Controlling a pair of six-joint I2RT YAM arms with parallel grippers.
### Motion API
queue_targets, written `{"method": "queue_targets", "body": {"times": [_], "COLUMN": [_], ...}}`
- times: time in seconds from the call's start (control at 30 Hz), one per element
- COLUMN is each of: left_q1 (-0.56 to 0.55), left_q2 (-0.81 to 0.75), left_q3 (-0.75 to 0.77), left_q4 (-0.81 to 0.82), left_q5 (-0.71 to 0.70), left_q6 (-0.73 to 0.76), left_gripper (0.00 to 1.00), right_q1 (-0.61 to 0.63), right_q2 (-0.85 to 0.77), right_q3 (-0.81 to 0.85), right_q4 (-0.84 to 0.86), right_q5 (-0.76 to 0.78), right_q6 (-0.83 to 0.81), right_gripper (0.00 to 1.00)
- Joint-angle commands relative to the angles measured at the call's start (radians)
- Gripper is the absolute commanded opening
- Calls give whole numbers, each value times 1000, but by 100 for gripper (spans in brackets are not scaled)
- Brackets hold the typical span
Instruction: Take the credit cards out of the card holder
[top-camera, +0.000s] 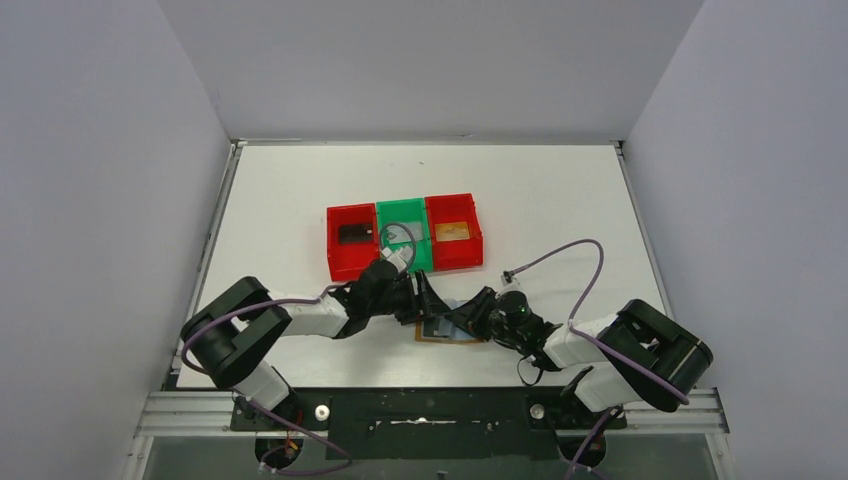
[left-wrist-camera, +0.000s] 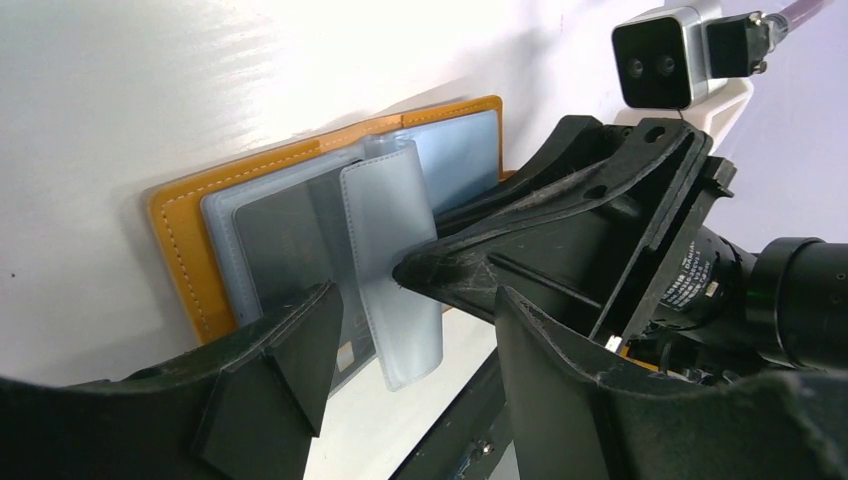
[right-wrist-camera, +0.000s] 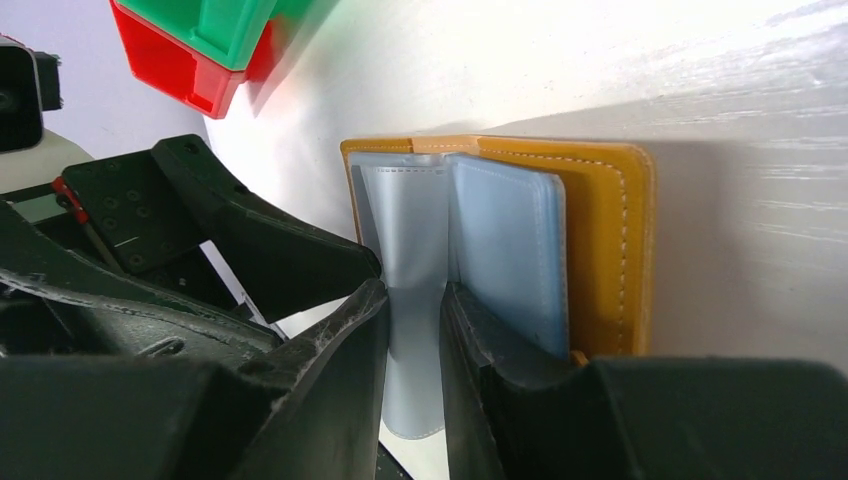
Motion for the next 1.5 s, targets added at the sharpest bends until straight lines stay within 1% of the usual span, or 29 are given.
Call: {"method": "queue_targets", "body": {"times": [0.0,0.1,0.17,0.3,0.6,0.73,0.83,0.93,1.13,1.23,1.33,1.47], "left_q1": [-17,-32,-35,-35,-34,-34,-33,-34,-35,-37,-41,-52], "left_q2": [-1,3,18,38,90,82,68,74,107,125,148,181], "left_q3": [19,37,40,26,3,-13,-4,11,41,62,86,113], "left_q4": [11,-52,-43,20,255,295,271,254,272,279,290,302], "left_q5": [-44,-75,-63,-27,139,133,125,129,145,160,172,204], "left_q6": [-14,5,7,-8,-69,-88,-71,-57,-50,-46,-46,-49], "left_gripper": [57,57,57,57,57,56,56,56,56,56,56,55], "right_q1": [-10,-12,-14,-20,-25,-26,-26,-25,-24,-23,-24,-18], "right_q2": [4,7,7,9,11,-6,-42,-111,-310,-411,-501,-613], "right_q3": [-8,-8,-11,-24,-28,-26,-20,0,58,59,49,75], "right_q4": [62,63,64,81,106,97,65,-43,-371,-484,-547,-726], "right_q5": [3,3,3,4,-25,-27,-23,-1,118,176,215,319], "right_q6": [9,9,12,18,3,-2,-20,-52,-103,-108,-112,-102], "right_gripper": [26,26,26,28,31,37,44,50,57,59,59,58]}}
